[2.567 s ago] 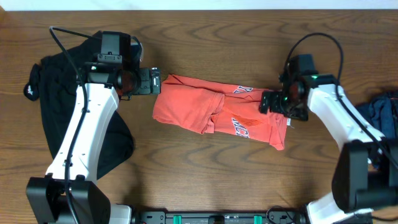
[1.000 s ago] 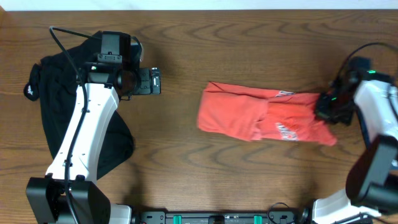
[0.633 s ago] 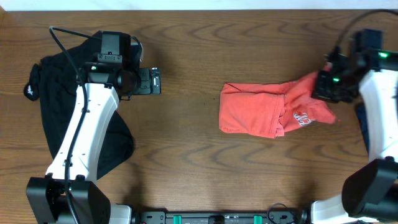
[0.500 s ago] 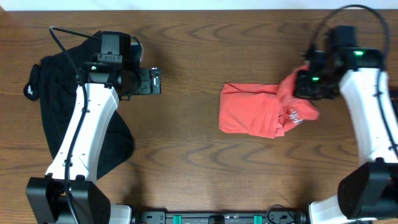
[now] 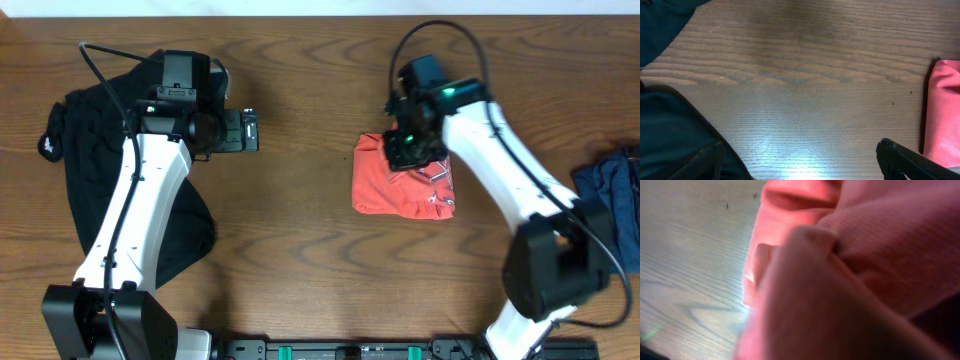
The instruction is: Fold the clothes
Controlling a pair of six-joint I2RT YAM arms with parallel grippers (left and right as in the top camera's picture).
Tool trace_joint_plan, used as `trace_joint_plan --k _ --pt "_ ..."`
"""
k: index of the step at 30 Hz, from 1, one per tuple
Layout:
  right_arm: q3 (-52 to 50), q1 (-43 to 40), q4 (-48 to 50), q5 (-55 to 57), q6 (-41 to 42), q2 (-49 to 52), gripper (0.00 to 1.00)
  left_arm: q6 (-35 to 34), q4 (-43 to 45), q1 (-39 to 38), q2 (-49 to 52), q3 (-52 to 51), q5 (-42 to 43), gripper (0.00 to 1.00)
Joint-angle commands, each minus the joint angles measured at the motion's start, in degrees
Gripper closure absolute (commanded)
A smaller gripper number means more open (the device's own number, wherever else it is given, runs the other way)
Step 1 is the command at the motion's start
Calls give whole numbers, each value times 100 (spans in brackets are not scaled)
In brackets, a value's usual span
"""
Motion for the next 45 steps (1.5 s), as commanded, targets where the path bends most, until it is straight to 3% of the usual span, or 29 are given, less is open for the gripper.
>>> trace_joint_plan --k 1,7,16,22,27,32,36,45 --pt "105 328 50 -236 155 192 78 -48 2 11 33 -46 -46 2" --pt "369 688 -59 -459 133 103 50 -50 4 11 33 -46 -46 2" --pt "1010 739 -1014 295 68 -48 46 -50 4 11 33 -46 -48 2" --pt "855 732 -1349 1198 616 -46 44 -48 20 9 33 -46 -46 2" --pt "758 511 -1475 1770 1357 -46 31 -46 -20 9 33 -46 17 2" --pt "750 -61 -1462 1569 1360 -46 15 -24 -35 -20 39 -96 214 2" --pt "713 -328 -1303 905 918 -46 13 -9 -22 -28 109 -116 212 2" --pt "-367 -79 -813 756 1060 -46 15 -9 24 -22 339 -116 208 2"
